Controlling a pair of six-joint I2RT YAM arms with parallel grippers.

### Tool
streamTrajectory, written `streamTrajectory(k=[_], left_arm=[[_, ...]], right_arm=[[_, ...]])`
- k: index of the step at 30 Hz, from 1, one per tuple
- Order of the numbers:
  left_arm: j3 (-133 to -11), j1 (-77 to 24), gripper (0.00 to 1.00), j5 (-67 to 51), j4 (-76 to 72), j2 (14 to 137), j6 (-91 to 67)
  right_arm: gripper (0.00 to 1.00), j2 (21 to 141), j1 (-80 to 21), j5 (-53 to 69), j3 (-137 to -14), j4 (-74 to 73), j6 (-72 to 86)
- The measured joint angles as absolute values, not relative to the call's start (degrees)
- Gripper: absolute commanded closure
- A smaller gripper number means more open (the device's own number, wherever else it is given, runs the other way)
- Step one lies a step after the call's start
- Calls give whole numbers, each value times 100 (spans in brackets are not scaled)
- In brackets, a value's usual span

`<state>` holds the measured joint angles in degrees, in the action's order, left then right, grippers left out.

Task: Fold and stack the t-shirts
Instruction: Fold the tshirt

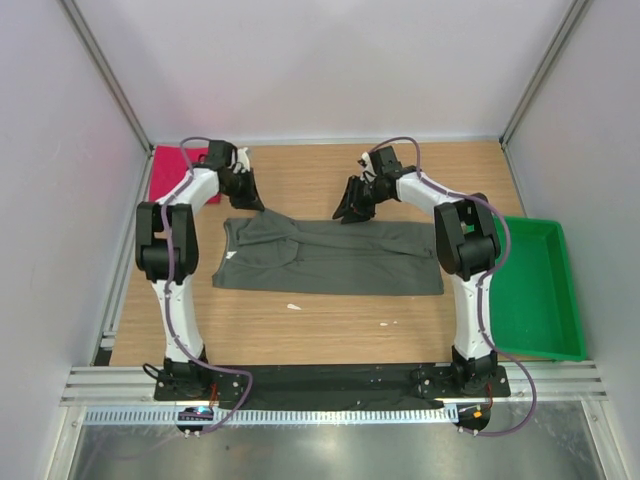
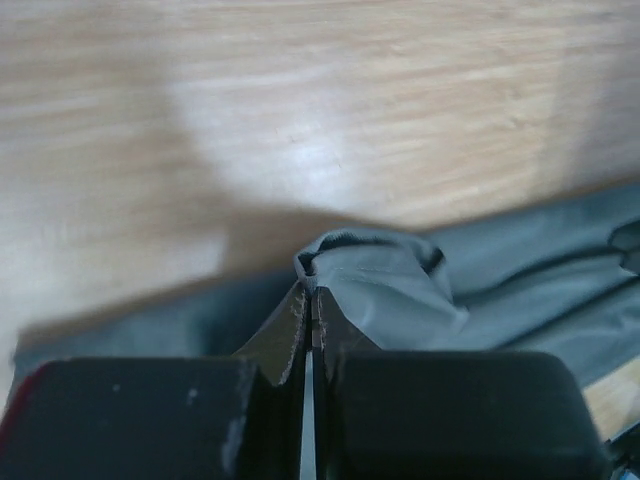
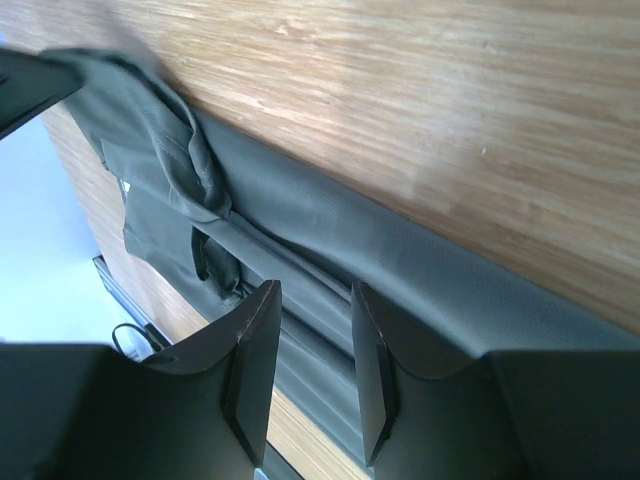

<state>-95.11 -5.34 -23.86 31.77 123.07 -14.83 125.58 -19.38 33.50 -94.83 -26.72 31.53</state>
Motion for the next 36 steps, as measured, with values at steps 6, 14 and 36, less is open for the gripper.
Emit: streamTrajectory(k=[6, 14, 36], left_arm=[[-8617, -534, 100, -2370, 3321, 10796, -1605], [-6917, -537, 99, -2711, 3201, 9601, -1962], [-5824, -1052, 34, -2700, 2497, 8628, -2156]], right_arm=[[60, 12296, -1938, 3288, -9382, -2829, 3146], [60, 11987, -1938, 3269, -9043, -2838, 3148], [59, 11375, -1793, 2799, -8202, -3299, 2502]])
